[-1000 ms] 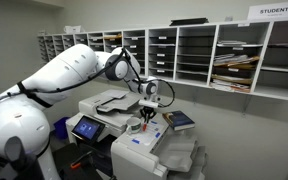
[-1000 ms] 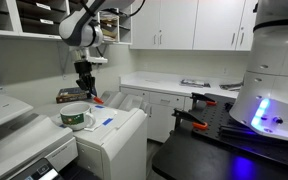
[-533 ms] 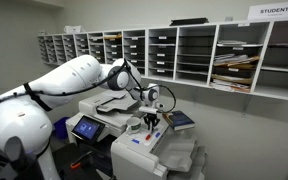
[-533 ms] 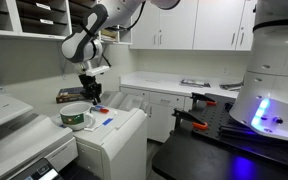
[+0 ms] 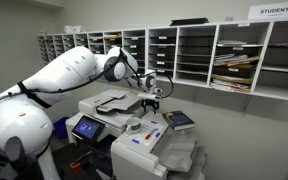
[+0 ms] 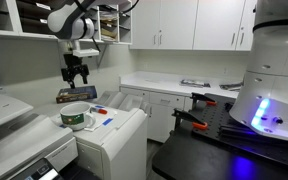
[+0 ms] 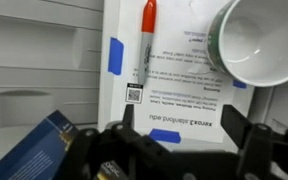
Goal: Take the marker out of the mug
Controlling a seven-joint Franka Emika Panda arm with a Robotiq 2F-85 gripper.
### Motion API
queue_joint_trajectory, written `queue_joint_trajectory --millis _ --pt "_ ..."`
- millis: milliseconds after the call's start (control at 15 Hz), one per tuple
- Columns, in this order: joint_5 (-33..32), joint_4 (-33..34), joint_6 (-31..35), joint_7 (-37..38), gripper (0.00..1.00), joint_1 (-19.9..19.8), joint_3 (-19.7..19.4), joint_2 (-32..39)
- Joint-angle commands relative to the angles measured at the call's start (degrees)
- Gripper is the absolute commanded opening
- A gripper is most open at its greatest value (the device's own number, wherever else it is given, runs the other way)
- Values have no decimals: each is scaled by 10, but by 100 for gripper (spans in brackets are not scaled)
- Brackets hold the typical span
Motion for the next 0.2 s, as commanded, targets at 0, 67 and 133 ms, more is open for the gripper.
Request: queue_joint_trajectory --millis 0,67,133 --pt "-9 -116 11 -17 100 -3 7 -99" --pt "-11 -137 6 -19 100 -2 6 -121" --pt "-11 -155 -3 -15 100 -2 5 -139"
